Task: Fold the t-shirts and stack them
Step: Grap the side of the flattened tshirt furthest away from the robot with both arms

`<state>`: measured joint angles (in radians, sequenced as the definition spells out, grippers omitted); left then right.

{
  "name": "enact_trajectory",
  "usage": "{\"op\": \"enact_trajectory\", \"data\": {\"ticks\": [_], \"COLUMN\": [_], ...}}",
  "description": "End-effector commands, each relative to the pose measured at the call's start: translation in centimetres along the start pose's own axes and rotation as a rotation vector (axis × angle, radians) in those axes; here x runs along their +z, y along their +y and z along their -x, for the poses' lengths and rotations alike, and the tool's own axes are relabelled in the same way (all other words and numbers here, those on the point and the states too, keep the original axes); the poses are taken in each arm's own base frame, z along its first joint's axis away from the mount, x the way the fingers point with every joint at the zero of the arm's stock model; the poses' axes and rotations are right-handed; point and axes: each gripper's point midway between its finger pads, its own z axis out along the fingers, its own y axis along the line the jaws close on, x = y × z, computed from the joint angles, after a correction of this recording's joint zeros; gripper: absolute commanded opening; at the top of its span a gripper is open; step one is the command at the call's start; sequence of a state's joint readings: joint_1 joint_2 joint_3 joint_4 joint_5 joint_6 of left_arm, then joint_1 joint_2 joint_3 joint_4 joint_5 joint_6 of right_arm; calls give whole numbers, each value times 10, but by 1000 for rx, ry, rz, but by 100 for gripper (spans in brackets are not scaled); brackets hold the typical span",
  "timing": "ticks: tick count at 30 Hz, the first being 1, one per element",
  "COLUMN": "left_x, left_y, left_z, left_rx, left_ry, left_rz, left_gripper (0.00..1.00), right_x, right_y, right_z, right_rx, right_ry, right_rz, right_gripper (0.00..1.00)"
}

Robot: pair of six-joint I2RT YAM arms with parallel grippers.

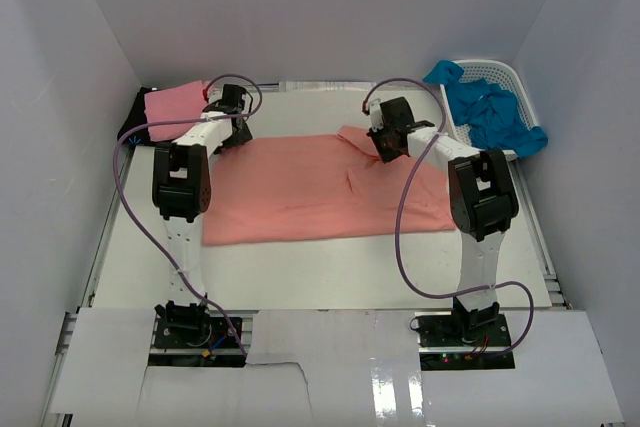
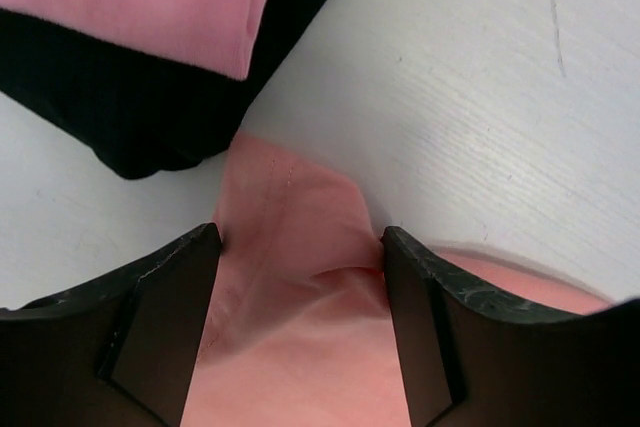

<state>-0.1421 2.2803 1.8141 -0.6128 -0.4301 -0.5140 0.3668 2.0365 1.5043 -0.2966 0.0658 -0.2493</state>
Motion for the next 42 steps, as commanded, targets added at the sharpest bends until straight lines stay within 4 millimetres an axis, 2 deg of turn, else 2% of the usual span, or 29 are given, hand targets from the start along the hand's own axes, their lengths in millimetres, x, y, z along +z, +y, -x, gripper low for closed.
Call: {"op": "enact_trajectory", "data": {"ticks": [1, 7, 8, 13, 14, 18, 21, 25, 29, 33, 34, 37, 38, 40, 42], "left_x": [-25, -42, -43, -57, -58, -65, -68, -69, -77, -75, -80, -83, -84, -83, -81], "left_y": [3, 3, 4, 9, 12, 20, 29, 35, 31, 20, 10, -7, -9, -19, -21], "left_z": [-14, -25, -33, -51, -62, -80, -95, -99, -90, -62, -42, -10, -5, 13, 18], "left_rx": [24, 42, 53, 65, 77, 58, 50, 45, 30, 52, 49, 37, 44, 39, 44], "left_ry": [48, 54, 67, 83, 102, 129, 149, 148, 130, 68, 29, -24, -28, -52, -51], "left_rz": [-12, -18, -14, -10, -3, 5, 20, 28, 4, -2, -24, -47, -46, -52, -42], "left_gripper": [77, 76, 76, 76, 76, 76, 76, 76, 76, 77, 77, 78, 79, 80, 81], "right_x": [-10, -18, -18, -33, -37, -48, -54, -62, -69, -69, -69, -65, -68, -65, -68], "right_y": [10, 24, 28, 28, 28, 24, 20, 13, 6, 0, -3, -6, -10, -9, -11], "right_z": [-19, -45, -54, -69, -76, -90, -90, -81, -70, -39, -23, -3, 13, 22, 36], "right_rx": [138, 220, 231, 263, 262, 269, 277, 293, 295, 279, 278, 272, 271, 269, 267], "right_ry": [26, 83, 97, 114, 129, 150, 147, 117, 95, 34, -3, -33, -63, -70, -95], "right_rz": [-6, 10, 13, -14, -26, -67, -91, -124, -154, -144, -143, -134, -132, -116, -113], "right_gripper": [8, 8, 8, 8, 8, 8, 8, 8, 8, 8, 8, 8, 8, 8, 8]}}
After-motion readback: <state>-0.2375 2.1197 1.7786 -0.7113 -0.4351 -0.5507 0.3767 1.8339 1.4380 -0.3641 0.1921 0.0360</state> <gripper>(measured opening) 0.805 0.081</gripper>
